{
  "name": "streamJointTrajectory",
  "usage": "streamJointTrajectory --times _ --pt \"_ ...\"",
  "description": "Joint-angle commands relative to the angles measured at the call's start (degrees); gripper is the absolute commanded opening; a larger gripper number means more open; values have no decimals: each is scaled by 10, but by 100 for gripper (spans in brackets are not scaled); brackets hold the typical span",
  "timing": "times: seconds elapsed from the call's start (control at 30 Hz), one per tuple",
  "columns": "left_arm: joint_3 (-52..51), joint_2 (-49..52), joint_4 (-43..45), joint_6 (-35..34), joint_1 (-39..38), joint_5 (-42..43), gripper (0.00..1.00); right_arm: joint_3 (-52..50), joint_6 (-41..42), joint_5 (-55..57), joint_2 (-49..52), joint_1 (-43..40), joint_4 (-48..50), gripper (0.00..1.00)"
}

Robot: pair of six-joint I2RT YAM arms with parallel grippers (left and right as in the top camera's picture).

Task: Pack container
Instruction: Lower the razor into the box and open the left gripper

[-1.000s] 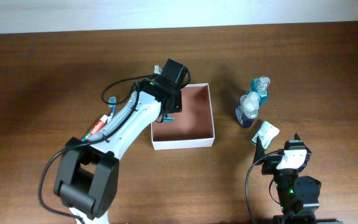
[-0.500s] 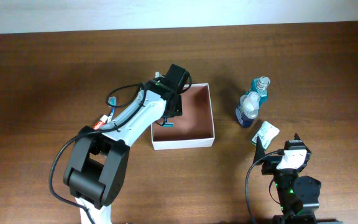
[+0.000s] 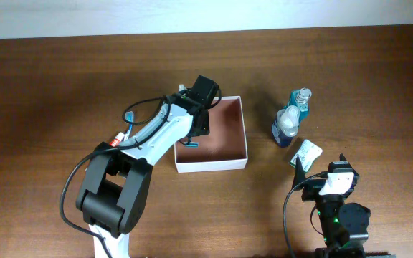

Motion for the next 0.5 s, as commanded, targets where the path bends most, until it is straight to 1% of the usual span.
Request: streamJointTrajectory --times 0.0,0.47 --pt "3 5 2 -7 1 -21 1 -3 -1 5 0 0 -4 98" --pt "3 5 6 -7 -4 -21 2 -3 -1 5 0 0 -4 98"
